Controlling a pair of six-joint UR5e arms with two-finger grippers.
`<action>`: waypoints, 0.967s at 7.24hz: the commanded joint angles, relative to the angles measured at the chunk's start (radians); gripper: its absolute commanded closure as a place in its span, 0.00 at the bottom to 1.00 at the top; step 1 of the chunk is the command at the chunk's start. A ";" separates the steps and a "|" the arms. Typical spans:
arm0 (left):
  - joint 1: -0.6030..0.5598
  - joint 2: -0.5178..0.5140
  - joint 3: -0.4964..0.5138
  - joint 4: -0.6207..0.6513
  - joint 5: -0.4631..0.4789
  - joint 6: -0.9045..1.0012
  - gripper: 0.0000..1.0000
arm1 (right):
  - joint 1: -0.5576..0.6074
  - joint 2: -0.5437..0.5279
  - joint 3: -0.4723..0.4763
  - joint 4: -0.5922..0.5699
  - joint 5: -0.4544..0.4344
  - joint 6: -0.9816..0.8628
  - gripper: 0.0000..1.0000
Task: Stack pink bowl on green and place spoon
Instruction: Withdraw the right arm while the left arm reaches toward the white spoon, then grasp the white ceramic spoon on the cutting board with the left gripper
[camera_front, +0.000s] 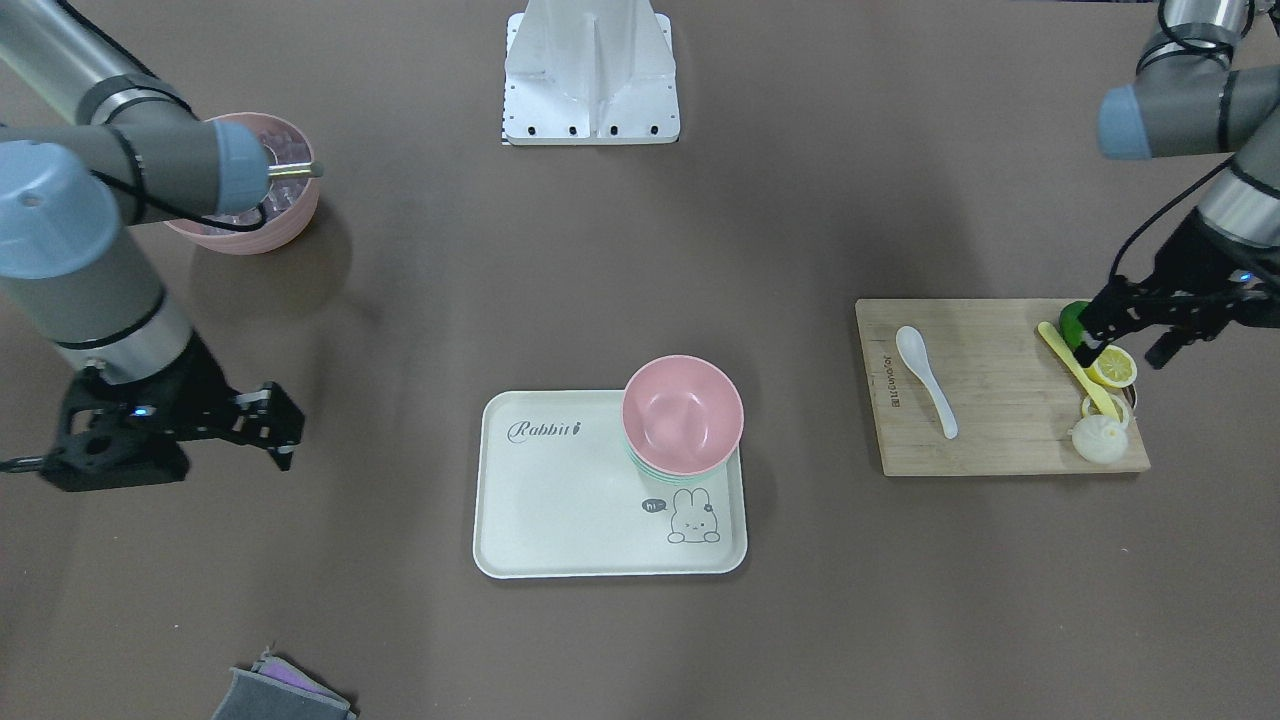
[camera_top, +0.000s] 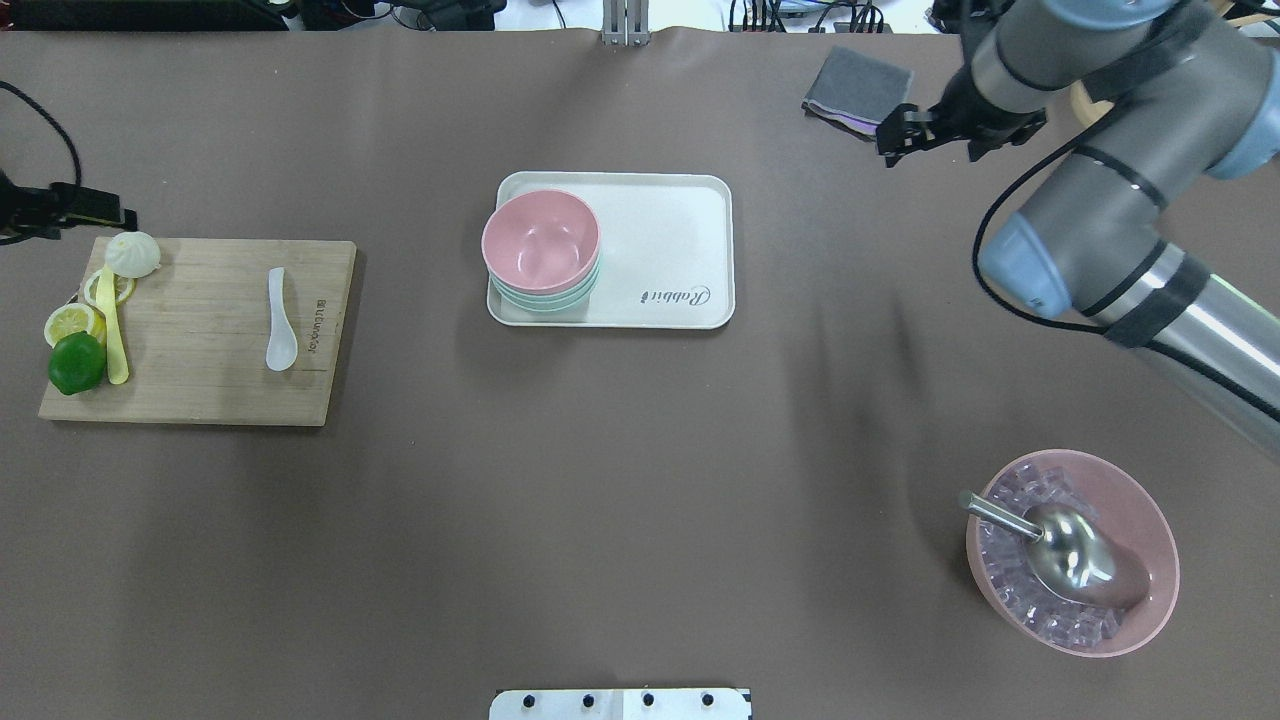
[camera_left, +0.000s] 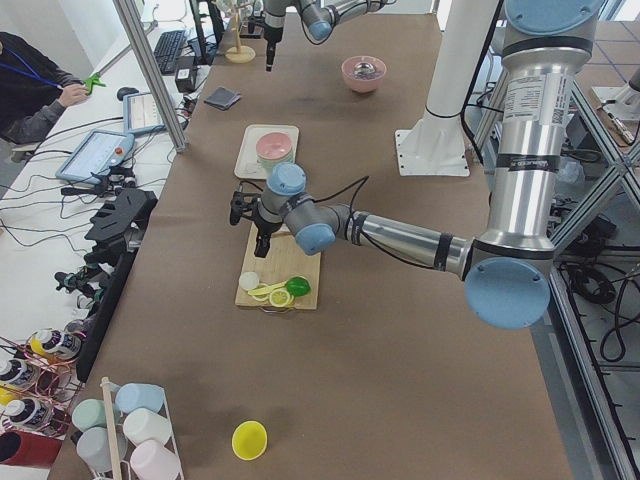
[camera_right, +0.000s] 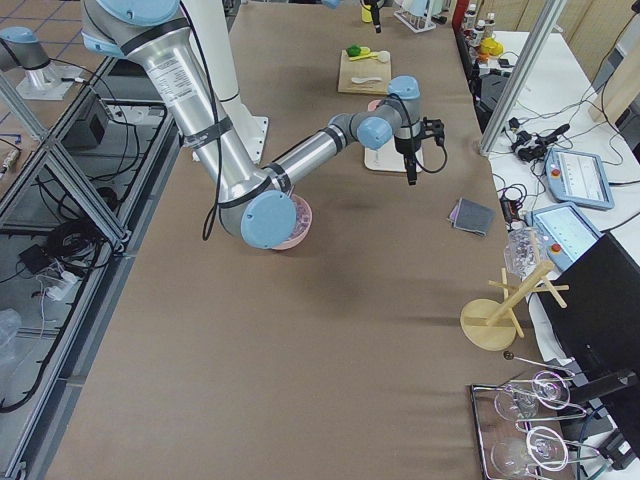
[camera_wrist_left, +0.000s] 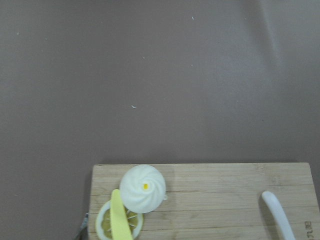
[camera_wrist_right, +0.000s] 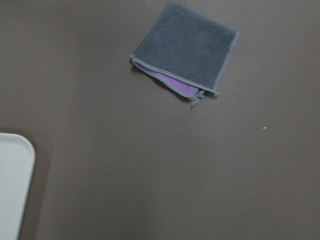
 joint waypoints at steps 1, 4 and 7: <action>0.218 -0.097 0.022 0.030 0.201 -0.206 0.03 | 0.217 -0.143 -0.006 -0.010 0.175 -0.349 0.00; 0.288 -0.112 0.048 0.061 0.280 -0.203 0.20 | 0.347 -0.307 0.000 0.001 0.228 -0.546 0.00; 0.296 -0.119 0.088 0.055 0.305 -0.199 0.50 | 0.361 -0.340 0.004 0.004 0.220 -0.547 0.00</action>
